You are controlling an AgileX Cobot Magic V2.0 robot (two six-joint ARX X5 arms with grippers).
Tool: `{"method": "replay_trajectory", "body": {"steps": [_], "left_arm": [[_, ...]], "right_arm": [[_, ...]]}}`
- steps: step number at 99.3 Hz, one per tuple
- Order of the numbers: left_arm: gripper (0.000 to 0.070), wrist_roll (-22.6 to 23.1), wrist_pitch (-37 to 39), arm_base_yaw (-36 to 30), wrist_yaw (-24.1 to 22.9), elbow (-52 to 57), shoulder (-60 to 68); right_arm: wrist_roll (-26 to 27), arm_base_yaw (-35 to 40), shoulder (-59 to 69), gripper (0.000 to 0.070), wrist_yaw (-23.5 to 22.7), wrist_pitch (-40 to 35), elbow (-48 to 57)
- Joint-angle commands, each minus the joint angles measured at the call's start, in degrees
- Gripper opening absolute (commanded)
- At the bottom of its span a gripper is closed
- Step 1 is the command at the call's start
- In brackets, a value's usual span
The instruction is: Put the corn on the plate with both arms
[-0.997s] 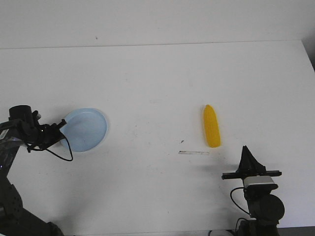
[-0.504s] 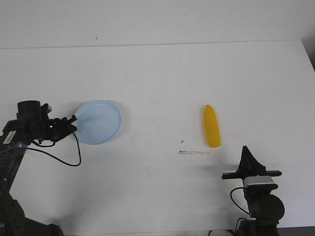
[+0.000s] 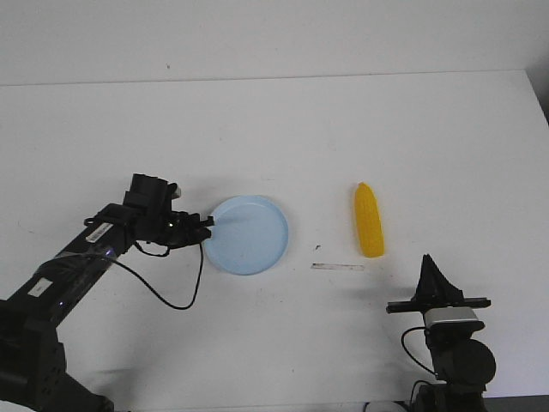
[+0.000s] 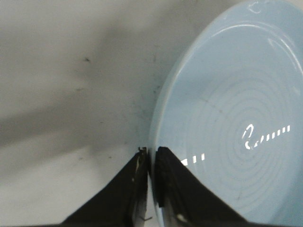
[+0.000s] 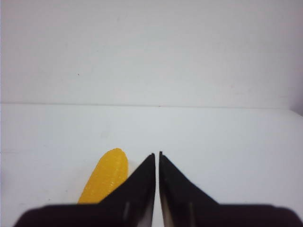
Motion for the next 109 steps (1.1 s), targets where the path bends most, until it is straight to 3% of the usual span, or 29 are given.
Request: {"method": "replay_trajectory", "body": {"steps": [1, 11, 23, 37, 60, 67, 71, 84, 93, 109], "left_arm": [[0.0001, -2.6, 1.2, -1.4, -1.1, 0.9, 1.7], [0.0001, -2.8, 1.9, -3.0, -4.2, 0.9, 2.6], [0.0018, -2.8, 1.8, -3.7, -4.2, 0.9, 2.6], [0.0222, -2.3, 1.8, -3.8, -4.2, 0.9, 1.8], [0.0184, -0.7, 3.7, -2.2, -6.2, 0.7, -8.5], [0.0093, 1.4, 5.2, -1.6, -9.6, 0.0, -11.1], [0.0, 3.5, 6.2, -1.3, -12.8, -0.8, -13.3], [0.0001, 10.1, 12.8, -1.0, -20.0, -5.2, -19.8], [0.0001, 13.2, 20.2, 0.1, -20.3, -10.1, -24.6], [0.0001, 14.9, 33.5, 2.3, -20.6, -21.0, -33.2]], "right_arm": [[-0.2, 0.1, 0.0, 0.0011, 0.0, 0.5, -0.1], [-0.2, 0.1, 0.0, 0.0011, 0.0, 0.5, -0.2], [-0.2, 0.1, 0.0, 0.0011, 0.0, 0.5, -0.2], [-0.2, 0.1, 0.0, 0.0011, 0.0, 0.5, -0.2], [-0.2, 0.1, 0.0, 0.0011, 0.0, 0.5, -0.2], [-0.2, 0.1, 0.0, 0.0011, 0.0, 0.5, -0.2], [-0.2, 0.1, 0.0, 0.0011, 0.0, 0.5, -0.2], [-0.2, 0.1, 0.0, 0.0011, 0.0, 0.5, -0.2], [-0.2, 0.1, 0.0, 0.0011, 0.0, 0.5, -0.2], [-0.2, 0.1, 0.0, 0.0011, 0.0, 0.5, -0.1]]}}
